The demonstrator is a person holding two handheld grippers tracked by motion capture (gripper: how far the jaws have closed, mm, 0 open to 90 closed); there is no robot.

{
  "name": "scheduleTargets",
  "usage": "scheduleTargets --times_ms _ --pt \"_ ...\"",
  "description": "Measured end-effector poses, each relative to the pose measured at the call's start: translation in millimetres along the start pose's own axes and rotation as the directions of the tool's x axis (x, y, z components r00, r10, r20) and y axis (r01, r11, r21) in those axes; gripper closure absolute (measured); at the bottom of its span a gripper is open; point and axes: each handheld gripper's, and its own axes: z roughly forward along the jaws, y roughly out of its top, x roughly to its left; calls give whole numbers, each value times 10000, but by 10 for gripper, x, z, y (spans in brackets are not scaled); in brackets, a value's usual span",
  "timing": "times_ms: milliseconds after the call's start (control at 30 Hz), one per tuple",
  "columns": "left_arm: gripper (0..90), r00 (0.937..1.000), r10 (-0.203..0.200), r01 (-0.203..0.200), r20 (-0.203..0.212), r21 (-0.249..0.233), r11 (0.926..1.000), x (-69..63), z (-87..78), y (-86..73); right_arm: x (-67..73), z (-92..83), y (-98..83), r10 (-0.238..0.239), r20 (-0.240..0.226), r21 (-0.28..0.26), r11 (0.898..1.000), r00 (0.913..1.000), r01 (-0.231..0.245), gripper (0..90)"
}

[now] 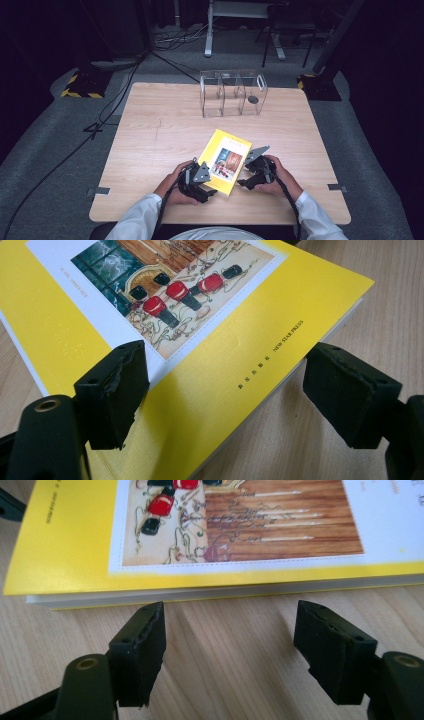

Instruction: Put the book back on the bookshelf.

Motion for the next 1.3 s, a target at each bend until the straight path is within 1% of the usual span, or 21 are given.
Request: scheduleTargets --times_ms 133,200,267,367,433,500,567,600,633,667,733,800,867,933,1033,1100,1133,1167,1200,1267,1300 --pt "187 10000 -86 87 26 -5 10000 1 1 -1 40 30 41 -132 111 266 9996 9999 129 286" --pt "185 9999 -96 97 82 -69 9999 6 4 -2 48 40 61 -33 145 345 9994 9999 28 285" --pt "185 9997 -211 213 152 -97 9997 15 2 -4 45 46 83 27 192 519 9986 9998 -37 264" --pt "185 9992 -301 304 263 -113 9995 31 -3 -8 44 55 139 113 96 964 9953 9999 -122 271" --pt "185 9994 -239 243 253 -158 9996 29 1 -8 47 62 195 -152 -27 1448 9893 9999 155 276" --pt "185 9991 -324 328 257 -152 9993 29 -2 -12 59 77 238 -228 -72 1690 9853 9997 237 271" --pt "186 9991 -319 325 282 -204 9993 32 1 -14 61 86 250 -269 10 1725 9847 9996 263 217" --pt "185 9991 -334 339 266 -186 9993 29 0 -15 55 93 243 -234 226 1757 9843 9995 190 160" --pt "185 9990 -345 351 297 -208 9992 29 2 -15 46 107 228 -63 394 1687 9857 9992 -4 138" --pt "185 9989 -335 343 330 -266 9991 32 7 -14 41 107 212 85 339 1589 9872 9994 -138 153" --pt "185 9992 -289 297 273 -282 9992 24 13 -11 55 99 199 124 426 1473 9889 9990 -186 145" --pt "182 9992 -313 318 239 -237 9992 12 15 -9 95 96 208 -39 737 1380 9904 9973 -64 144" --pt "180 9992 -306 313 266 -259 9992 18 14 -12 115 96 206 -129 813 1229 9924 9966 28 145" --pt "179 9991 -325 334 283 -324 9989 20 17 -13 95 96 186 -13 681 1117 9937 9977 -64 149" --pt "177 9986 -359 372 384 -337 9987 28 14 -17 95 94 182 -74 675 913 9958 9977 12 161" --pt "172 9983 -402 417 430 -333 9986 30 11 -19 78 90 172 54 359 656 9978 9993 -78 196" --pt "171 9985 -313 328 451 -321 9989 31 12 -12 66 90 164 124 257 554 9984 9996 -138 197" --pt "170 9983 -339 352 473 -256 9991 25 10 -11 62 94 155 261 195 393 9989 9995 -269 197" --pt "151 9987 -230 244 455 -288 9993 16 16 -8 53 90 146 206 177 284 9994 9996 -211 202" --pt "147 9998 14 -10 223 -167 9999 -18 20 -2 31 70 142 437 -81 -139 9989 9990 -438 247" --pt "140 9998 20 -17 216 -113 9999 -27 17 1 24 53 146 475 -184 -284 9984 9987 -480 250"
